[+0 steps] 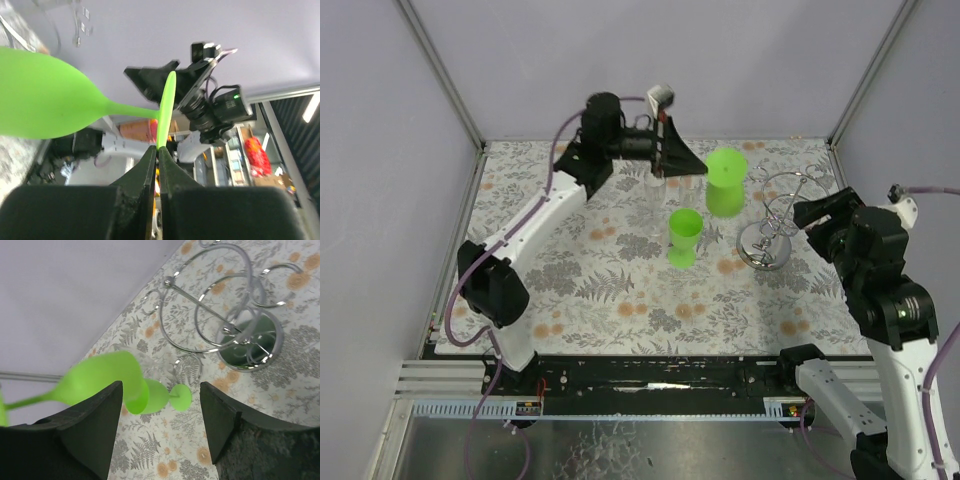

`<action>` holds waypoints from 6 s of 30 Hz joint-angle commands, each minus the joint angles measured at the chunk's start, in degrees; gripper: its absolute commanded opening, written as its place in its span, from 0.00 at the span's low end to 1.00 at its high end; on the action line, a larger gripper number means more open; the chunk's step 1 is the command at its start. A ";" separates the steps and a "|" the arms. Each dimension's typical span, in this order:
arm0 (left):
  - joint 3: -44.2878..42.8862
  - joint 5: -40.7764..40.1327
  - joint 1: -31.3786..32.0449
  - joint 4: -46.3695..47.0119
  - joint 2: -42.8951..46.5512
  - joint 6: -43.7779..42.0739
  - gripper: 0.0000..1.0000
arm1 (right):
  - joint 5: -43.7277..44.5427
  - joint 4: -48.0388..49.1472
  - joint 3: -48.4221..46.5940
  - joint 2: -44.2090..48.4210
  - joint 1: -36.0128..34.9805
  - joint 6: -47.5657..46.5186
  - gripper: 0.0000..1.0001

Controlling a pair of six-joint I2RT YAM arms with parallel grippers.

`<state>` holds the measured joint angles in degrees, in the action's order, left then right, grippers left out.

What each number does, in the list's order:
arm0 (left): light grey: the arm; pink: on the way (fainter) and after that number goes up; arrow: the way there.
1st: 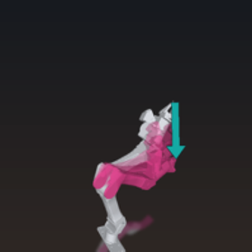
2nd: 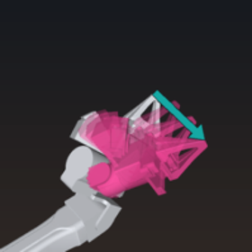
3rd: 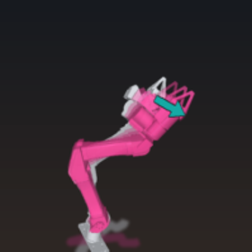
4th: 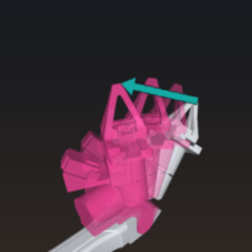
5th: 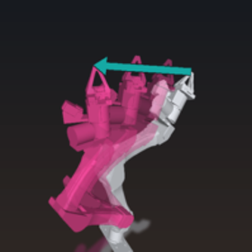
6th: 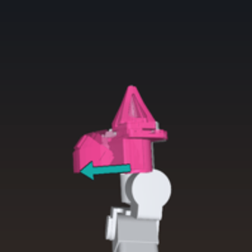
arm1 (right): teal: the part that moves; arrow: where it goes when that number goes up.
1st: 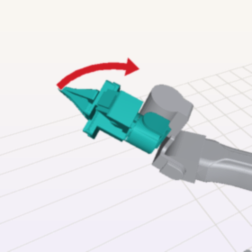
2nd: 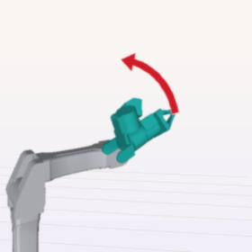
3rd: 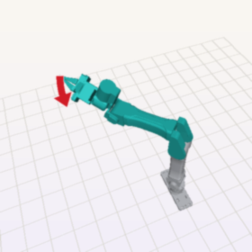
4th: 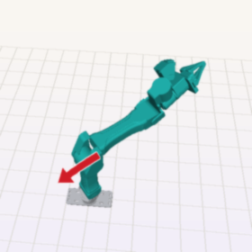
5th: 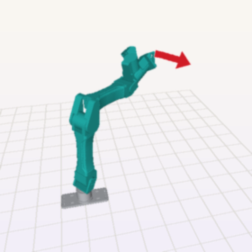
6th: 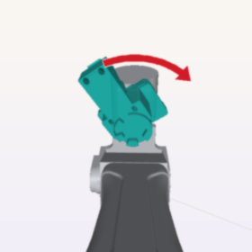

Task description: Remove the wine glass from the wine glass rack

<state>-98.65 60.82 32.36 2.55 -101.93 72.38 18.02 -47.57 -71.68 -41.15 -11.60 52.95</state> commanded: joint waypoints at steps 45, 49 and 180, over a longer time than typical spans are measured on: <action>30.41 -35.00 0.99 -28.91 37.04 -149.08 0.00 | -50.18 3.53 -50.23 -51.81 0.15 -22.20 0.73; 33.66 -34.78 3.19 -30.05 39.60 -153.38 0.00 | -53.68 1.92 -51.46 -53.14 0.17 -23.94 0.73; 13.70 -36.54 -25.12 -28.53 16.37 -55.77 0.88 | -0.77 6.97 -25.69 -66.25 -44.99 -27.12 0.00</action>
<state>-85.62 23.16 7.77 -27.27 -87.48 15.90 14.13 -41.30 -97.80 -107.53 -56.97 24.40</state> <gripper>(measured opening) 0.882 0.033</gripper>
